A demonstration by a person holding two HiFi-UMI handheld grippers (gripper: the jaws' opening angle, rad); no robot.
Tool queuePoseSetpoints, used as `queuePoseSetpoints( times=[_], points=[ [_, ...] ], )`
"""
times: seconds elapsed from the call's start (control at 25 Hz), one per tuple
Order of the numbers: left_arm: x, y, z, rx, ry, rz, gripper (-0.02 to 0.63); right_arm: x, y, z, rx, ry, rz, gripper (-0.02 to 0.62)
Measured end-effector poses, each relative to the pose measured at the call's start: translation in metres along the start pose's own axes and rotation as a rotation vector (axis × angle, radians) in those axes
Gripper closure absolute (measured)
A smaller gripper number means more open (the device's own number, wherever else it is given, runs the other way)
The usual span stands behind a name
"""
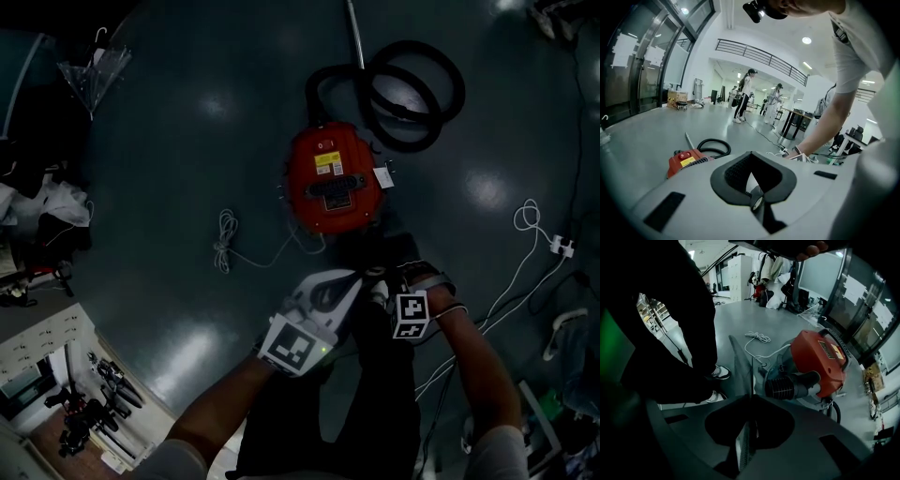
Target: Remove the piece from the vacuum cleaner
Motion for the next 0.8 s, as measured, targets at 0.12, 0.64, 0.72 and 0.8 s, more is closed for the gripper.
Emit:
queuePoseSetpoints(
  times=[0.12, 0.64, 0.72, 0.8],
  points=[
    [-0.019, -0.011, 0.009, 0.003, 0.007, 0.004, 0.601, -0.010, -0.034, 0.002, 0.031, 0.094, 0.028, 0.557],
    [-0.163, -0.125, 0.096, 0.061, 0.035, 0.046, 0.601, -0.102, -0.297, -0.007, 0.138, 0.428, 0.240, 0.557],
    [-0.189, -0.146, 0.114, 0.070, 0.028, 0.053, 0.601, -0.117, -0.342, -0.007, 0.164, 0.481, 0.271, 0.557],
    [-0.216, -0.165, 0.132, 0.076, 0.024, 0.073, 0.601, -0.132, -0.385, -0.007, 0.197, 0.524, 0.296, 0.557]
  ],
)
Point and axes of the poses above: the fingertips, and each gripper's own axes: y forward along the fingers, z to its right, x out of its underside, the point moved 5 cm from there along -y, backward along the fingers, and after that the axes turned 1 degree about -y, right-handed, at the moved point
